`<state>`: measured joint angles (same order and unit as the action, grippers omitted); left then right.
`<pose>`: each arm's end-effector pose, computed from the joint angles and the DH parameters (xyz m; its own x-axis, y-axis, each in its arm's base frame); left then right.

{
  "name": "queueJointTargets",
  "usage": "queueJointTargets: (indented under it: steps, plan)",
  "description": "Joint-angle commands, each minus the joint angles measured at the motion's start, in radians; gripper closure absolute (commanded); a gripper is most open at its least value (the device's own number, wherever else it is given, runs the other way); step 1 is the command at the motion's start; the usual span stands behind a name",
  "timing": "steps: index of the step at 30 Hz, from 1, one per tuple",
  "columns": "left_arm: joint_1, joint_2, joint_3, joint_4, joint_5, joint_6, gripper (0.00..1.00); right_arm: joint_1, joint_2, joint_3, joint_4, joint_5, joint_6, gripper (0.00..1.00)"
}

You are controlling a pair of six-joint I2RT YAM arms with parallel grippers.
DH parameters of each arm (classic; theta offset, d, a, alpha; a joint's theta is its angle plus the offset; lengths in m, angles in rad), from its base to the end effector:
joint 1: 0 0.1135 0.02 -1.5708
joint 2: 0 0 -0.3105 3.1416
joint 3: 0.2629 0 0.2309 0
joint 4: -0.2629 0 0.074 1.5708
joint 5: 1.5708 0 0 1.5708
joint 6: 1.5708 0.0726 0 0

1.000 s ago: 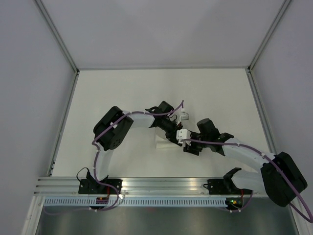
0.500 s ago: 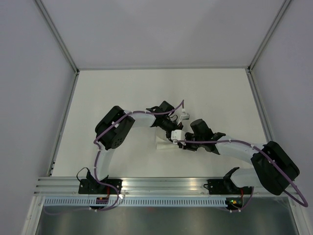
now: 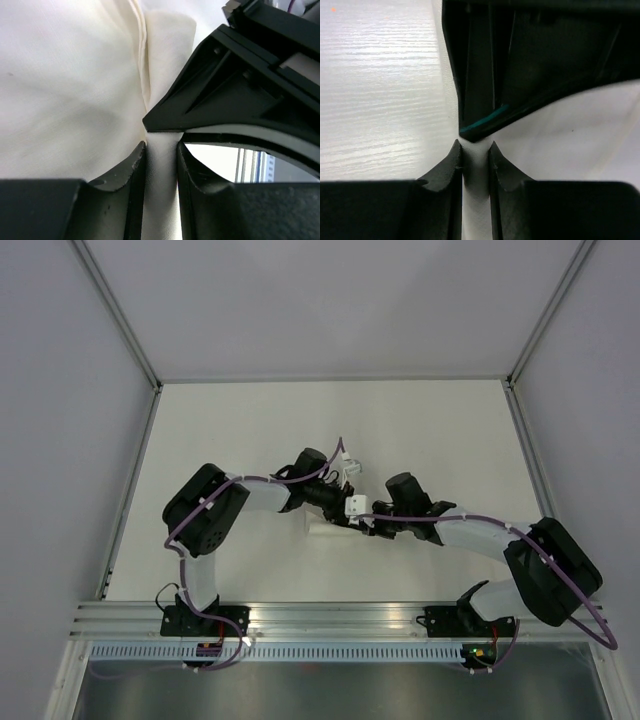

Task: Fold the napkin, place the utensils inside, and roll it up
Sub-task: Roll the napkin at the center of the board.

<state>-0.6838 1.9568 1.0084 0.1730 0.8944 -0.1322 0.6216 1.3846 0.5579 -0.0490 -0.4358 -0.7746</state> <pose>0.2750 -0.2972 0.1714 -0.6469 0.4208 -0.6360 0.7484 0.1905 -0.6353 0.1831 0.1689 0.1879 0.0767 -0.7250 -0.6845 -0.9711 0.1014 -0.2163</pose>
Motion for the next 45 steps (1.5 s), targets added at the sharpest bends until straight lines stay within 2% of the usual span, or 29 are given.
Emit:
queueJointTargets:
  steps: [1,5,11,15,16,18,19,22,27,31,32,35,38,41,45]
  plan:
    - [0.082,-0.148,-0.069,0.290,-0.038,-0.202,0.66,-0.057,0.047,0.011,-0.187,-0.053,-0.011,0.94]
    - [0.089,-0.220,-0.146,0.348,-0.127,-0.202,0.62,-0.108,0.111,0.077,-0.288,-0.106,-0.052,0.94]
    - [0.087,-0.289,-0.238,0.393,-0.233,-0.172,0.62,-0.115,0.206,0.151,-0.397,-0.136,-0.114,0.94]
    - [0.084,-0.413,-0.393,0.574,-0.437,-0.194,0.62,-0.129,0.292,0.229,-0.508,-0.185,-0.160,0.94]
    - [0.081,-0.479,-0.475,0.621,-0.548,-0.196,0.62,-0.134,0.329,0.244,-0.547,-0.204,-0.167,0.94]
    - [0.061,-0.545,-0.552,0.747,-0.661,-0.187,0.59,-0.154,0.364,0.293,-0.581,-0.216,-0.178,0.94]
    - [0.052,-0.576,-0.606,0.775,-0.742,-0.153,0.59,-0.163,0.399,0.324,-0.613,-0.224,-0.183,0.94]
    - [-0.026,-0.667,-0.636,0.757,-0.889,-0.017,0.59,-0.169,0.461,0.379,-0.653,-0.224,-0.177,0.94]
    - [-0.210,-0.705,-0.599,0.646,-1.073,0.221,0.55,-0.172,0.554,0.462,-0.719,-0.225,-0.160,0.94]
    - [-0.316,-0.699,-0.541,0.515,-1.126,0.347,0.53,-0.175,0.611,0.528,-0.752,-0.224,-0.138,0.94]
    - [-0.351,-0.693,-0.528,0.493,-1.134,0.371,0.49,-0.177,0.620,0.536,-0.756,-0.222,-0.137,0.94]
    - [-0.413,-0.647,-0.482,0.406,-1.155,0.486,0.49,-0.181,0.645,0.554,-0.772,-0.221,-0.135,0.94]
    - [-0.451,-0.569,-0.438,0.359,-1.157,0.546,0.47,-0.184,0.657,0.568,-0.773,-0.208,-0.126,0.94]
    - [-0.476,-0.480,-0.404,0.329,-1.122,0.614,0.43,-0.186,0.671,0.580,-0.776,-0.204,-0.117,0.94]
    - [-0.482,-0.395,-0.357,0.278,-1.062,0.666,0.42,-0.194,0.689,0.594,-0.785,-0.201,-0.111,0.94]
